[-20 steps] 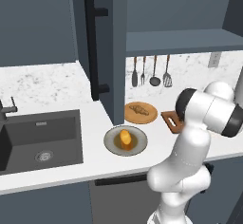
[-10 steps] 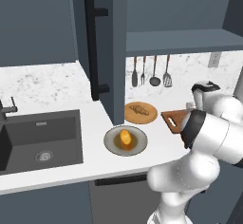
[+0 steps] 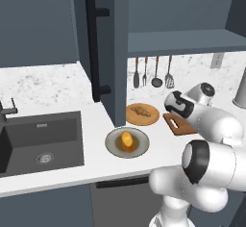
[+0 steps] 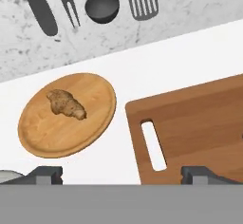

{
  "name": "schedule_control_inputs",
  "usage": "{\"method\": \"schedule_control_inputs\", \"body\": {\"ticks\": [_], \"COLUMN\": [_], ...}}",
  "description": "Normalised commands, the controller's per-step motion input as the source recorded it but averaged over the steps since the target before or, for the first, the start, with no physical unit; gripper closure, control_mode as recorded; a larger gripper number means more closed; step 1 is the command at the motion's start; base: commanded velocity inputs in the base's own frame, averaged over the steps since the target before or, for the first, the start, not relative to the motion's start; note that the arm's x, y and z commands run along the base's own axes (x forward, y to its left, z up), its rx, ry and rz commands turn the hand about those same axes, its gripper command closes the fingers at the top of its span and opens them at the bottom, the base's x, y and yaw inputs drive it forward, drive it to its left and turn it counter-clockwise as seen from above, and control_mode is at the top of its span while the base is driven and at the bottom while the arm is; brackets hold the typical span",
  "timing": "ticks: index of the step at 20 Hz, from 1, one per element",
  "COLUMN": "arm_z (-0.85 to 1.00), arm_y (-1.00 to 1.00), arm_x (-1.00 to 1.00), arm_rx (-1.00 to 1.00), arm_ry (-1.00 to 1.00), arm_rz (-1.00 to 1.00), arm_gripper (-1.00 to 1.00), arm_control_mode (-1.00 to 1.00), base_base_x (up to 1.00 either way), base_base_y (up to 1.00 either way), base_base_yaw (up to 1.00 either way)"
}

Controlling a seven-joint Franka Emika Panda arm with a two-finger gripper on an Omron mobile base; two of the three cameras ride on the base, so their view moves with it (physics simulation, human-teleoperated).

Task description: From the different types of pastries on the counter, select a croissant and place it on the cutting board. Then retrieve a jar of jam from the cabinet and place it alongside the croissant on the cutting board.

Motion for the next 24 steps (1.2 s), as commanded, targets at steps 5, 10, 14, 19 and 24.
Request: {"method": "schedule_control_inputs", "body": {"ticks": [5,10,14,19,24], "arm_z": [0.13,-0.06,-0.17,0.07,-0.34], "arm_y": [0.05,0.53,0.84,0.24,-0.01], "arm_x": [0.78,0.16,0.19,0.54,0.0], "arm_rx": [0.27,0.15,-0.06,0.0,-0.02], "arm_ry": [0.03,0.0,-0.32,-0.28,0.1], "arm_rz": [0.21,0.11,0.03,0.02,0.0], "arm_gripper": [-1.0,-1.0,-1.0,-1.0,-1.0], "arm_control_mode": [-1.0,-1.0,-1.0,-1.0,-1.0], "base_base_x": [0.0,0.0,0.0,0.0,0.0], "base_base_y": [0.0,0.0,0.0,0.0,0.0], "base_base_yaw": [0.0,0.0,0.0,0.0,0.0]}}
